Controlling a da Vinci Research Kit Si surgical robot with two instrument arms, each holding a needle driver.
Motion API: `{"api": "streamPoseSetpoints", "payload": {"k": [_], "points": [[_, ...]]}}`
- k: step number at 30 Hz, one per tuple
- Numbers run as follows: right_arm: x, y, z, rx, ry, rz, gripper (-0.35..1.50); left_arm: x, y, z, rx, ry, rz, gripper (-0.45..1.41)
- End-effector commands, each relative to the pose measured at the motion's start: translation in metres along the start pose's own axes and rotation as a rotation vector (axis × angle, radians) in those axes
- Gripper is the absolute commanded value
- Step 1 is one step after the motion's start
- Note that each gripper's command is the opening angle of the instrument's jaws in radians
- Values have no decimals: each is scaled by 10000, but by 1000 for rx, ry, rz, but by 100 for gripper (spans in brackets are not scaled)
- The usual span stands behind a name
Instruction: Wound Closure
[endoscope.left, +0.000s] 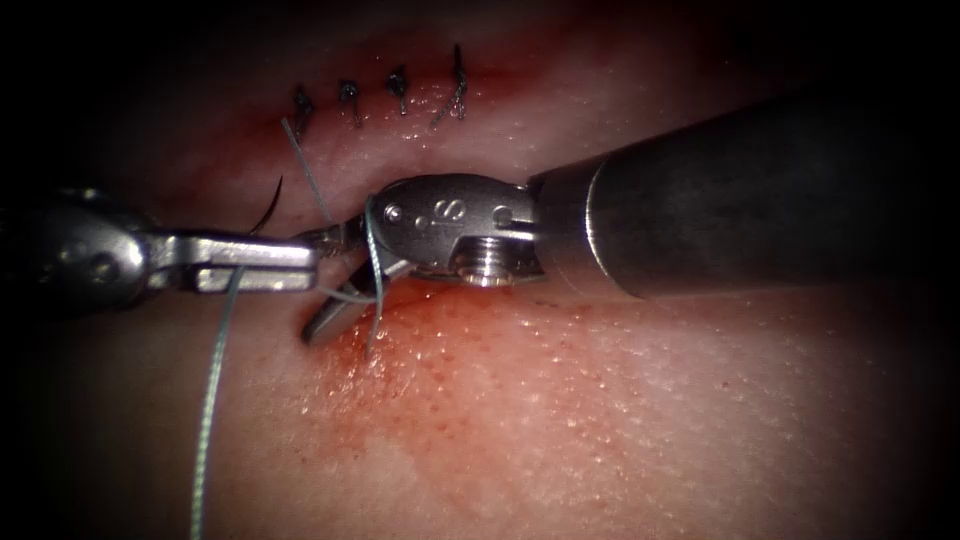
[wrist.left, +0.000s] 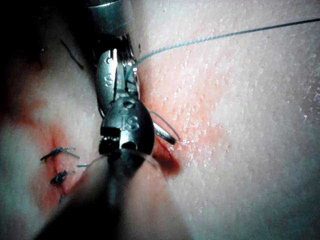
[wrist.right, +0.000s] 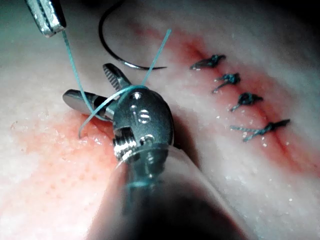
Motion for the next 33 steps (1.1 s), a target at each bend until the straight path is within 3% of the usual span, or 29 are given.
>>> {"api": "streamPoseSetpoints", "payload": {"k": [1,6,18,27,33], "points": [[-4,-1,9,7,19,5,128,-9,-1,4,38,-24,4,-45],[-5,-3,9,46,63,30,123,-35,-5,9,122,-69,6,-45],[-13,-17,12,178,141,108,120,-96,-7,22,133,-34,-64,-45],[-12,-25,13,238,283,201,115,-141,8,34,132,-8,-115,-45],[-6,-22,7,256,446,286,99,-151,19,37,114,4,-116,-45]]}}
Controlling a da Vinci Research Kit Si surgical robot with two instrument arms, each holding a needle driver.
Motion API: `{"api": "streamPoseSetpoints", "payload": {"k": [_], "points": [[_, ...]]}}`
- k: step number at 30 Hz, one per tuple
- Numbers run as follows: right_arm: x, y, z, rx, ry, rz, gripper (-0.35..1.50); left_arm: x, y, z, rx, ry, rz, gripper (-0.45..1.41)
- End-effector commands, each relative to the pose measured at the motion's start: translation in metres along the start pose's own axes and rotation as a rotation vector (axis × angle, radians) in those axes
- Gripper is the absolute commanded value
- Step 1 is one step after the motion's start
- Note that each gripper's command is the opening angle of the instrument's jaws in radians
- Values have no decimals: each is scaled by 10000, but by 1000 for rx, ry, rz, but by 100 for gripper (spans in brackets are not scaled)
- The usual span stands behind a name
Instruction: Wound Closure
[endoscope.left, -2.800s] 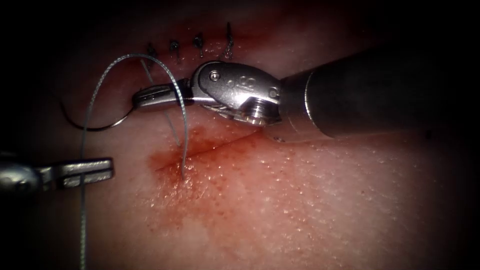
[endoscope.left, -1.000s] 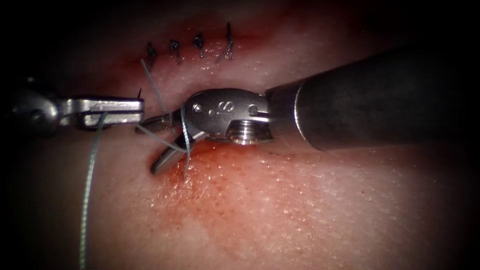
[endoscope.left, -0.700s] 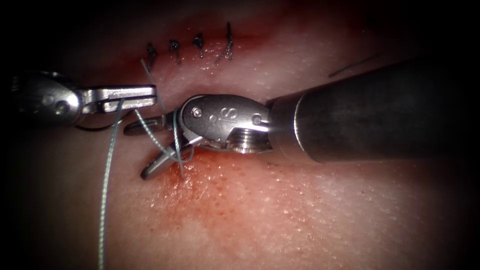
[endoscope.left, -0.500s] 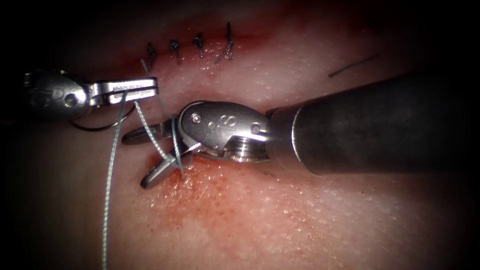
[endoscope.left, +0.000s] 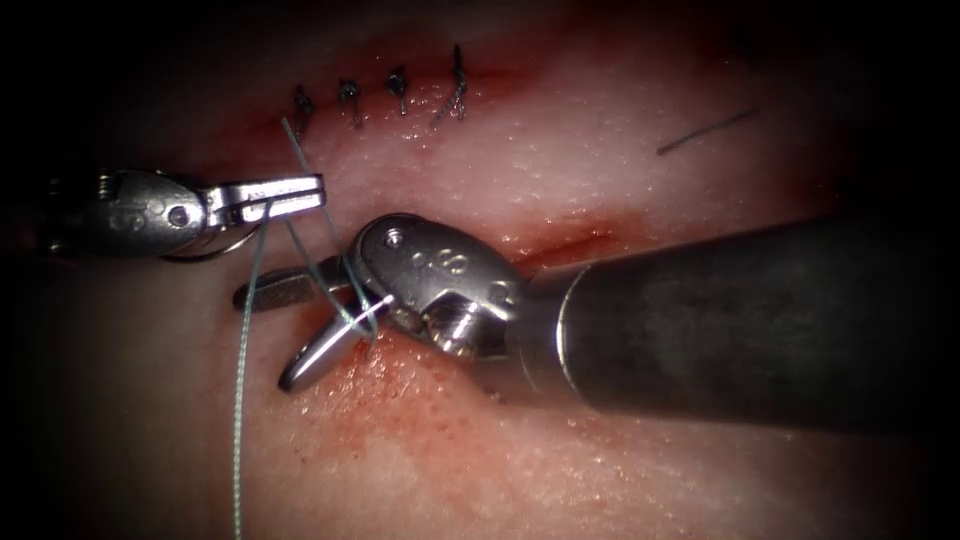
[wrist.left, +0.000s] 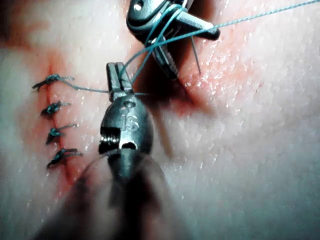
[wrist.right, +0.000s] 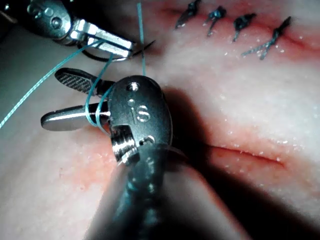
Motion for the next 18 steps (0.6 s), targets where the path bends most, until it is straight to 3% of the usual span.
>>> {"api": "streamPoseSetpoints", "payload": {"k": [1,7,14,18], "points": [[-3,2,7,-4,22,9,99,-3,4,6,-6,3,0,-45],[14,4,-3,-20,133,33,99,-3,8,3,-16,12,2,-45],[26,11,-20,-89,189,37,66,-2,15,0,-19,13,3,-45],[31,17,-28,-117,212,28,66,0,23,-4,-23,9,4,-45]]}}
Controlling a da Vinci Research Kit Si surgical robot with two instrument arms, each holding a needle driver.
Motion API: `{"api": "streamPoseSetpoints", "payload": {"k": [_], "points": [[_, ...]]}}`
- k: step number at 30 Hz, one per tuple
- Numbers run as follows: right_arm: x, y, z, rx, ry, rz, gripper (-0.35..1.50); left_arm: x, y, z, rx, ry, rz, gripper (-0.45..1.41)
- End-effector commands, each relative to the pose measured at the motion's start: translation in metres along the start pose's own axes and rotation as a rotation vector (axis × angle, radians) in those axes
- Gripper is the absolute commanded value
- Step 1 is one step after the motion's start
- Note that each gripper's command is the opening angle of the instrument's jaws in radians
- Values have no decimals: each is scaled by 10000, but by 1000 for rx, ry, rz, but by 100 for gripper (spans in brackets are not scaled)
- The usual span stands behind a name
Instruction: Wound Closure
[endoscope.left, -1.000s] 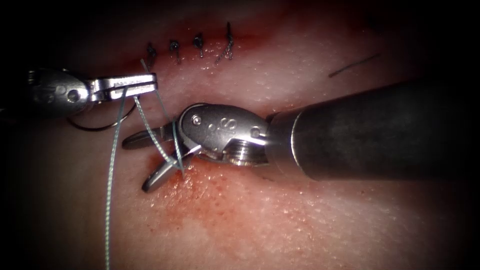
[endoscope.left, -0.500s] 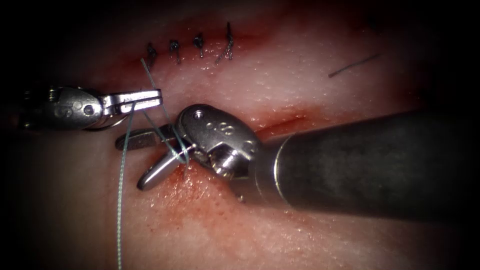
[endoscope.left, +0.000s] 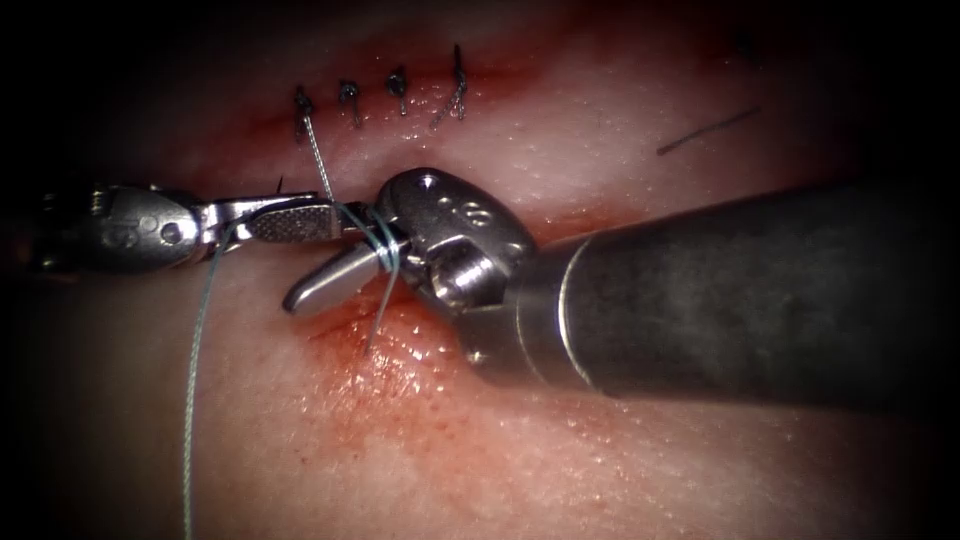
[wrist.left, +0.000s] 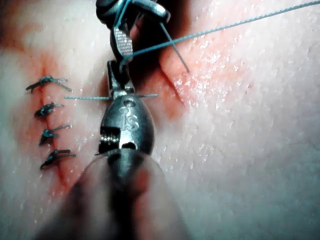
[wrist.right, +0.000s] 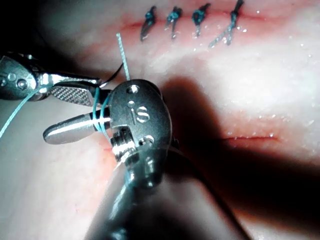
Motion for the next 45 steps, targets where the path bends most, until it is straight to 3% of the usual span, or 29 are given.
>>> {"api": "streamPoseSetpoints", "payload": {"k": [1,8,23,30,39,45], "points": [[-3,8,2,-10,11,-9,66,-3,7,7,-4,-8,0,-45],[-4,17,-7,-89,-7,-42,68,4,20,4,-11,-27,-9,-45],[8,35,-42,-295,39,-43,61,-1,53,13,-38,-225,-5,-45],[-6,38,-45,-353,28,-16,89,-15,73,44,-81,-268,3,-45],[-33,37,-48,-443,-81,-13,88,-22,81,53,-122,-302,4,-45],[-33,37,-50,-553,-144,5,94,-24,85,54,-129,-325,-1,-45]]}}
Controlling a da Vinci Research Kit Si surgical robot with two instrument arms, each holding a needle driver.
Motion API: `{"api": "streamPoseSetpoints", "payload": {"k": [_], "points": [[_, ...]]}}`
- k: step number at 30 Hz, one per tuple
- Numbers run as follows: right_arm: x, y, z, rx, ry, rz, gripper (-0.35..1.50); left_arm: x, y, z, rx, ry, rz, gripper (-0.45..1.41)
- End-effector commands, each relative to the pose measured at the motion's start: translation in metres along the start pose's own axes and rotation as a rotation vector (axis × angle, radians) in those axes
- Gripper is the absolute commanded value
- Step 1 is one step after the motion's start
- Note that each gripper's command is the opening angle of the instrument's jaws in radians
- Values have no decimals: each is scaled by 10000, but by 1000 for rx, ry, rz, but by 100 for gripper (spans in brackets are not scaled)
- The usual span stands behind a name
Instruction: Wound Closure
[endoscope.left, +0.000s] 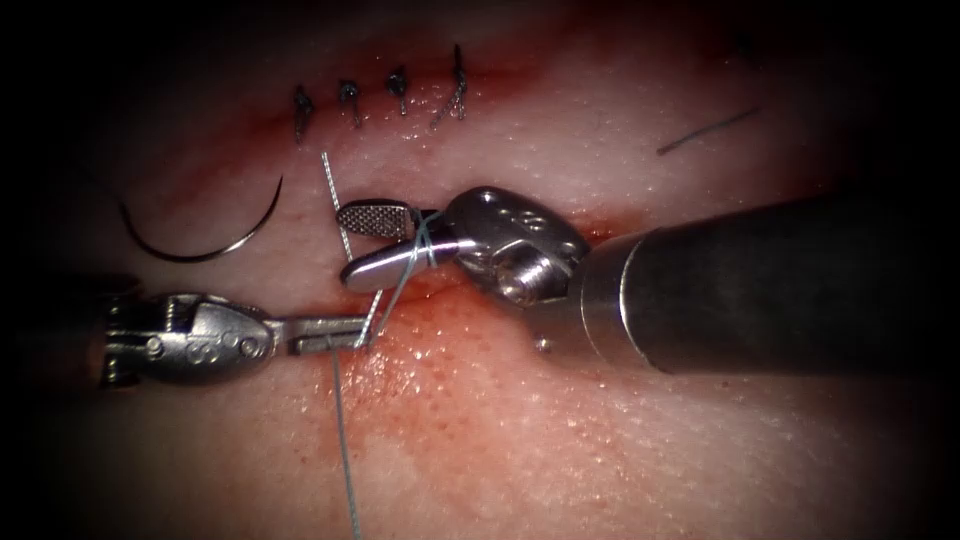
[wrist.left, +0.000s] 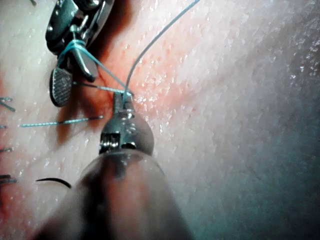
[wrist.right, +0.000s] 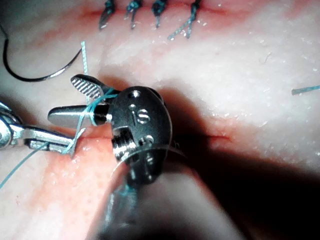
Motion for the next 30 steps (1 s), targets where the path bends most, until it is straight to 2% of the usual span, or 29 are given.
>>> {"api": "streamPoseSetpoints", "payload": {"k": [1,3,4,10,14,30], "points": [[-4,1,5,-27,-24,19,98,-2,5,10,-5,-9,-2,-45],[-5,1,6,-51,-44,51,98,-3,4,9,-8,-10,-7,-45],[-8,1,7,-92,-64,133,96,-3,2,8,-7,-14,-6,-45],[-18,0,16,-166,-118,240,93,0,-4,4,2,-19,-10,-45],[-20,1,21,-197,-138,247,93,1,-9,1,11,-23,-13,-45],[-15,5,51,-219,-103,249,93,2,-35,-11,44,-38,-25,-45]]}}
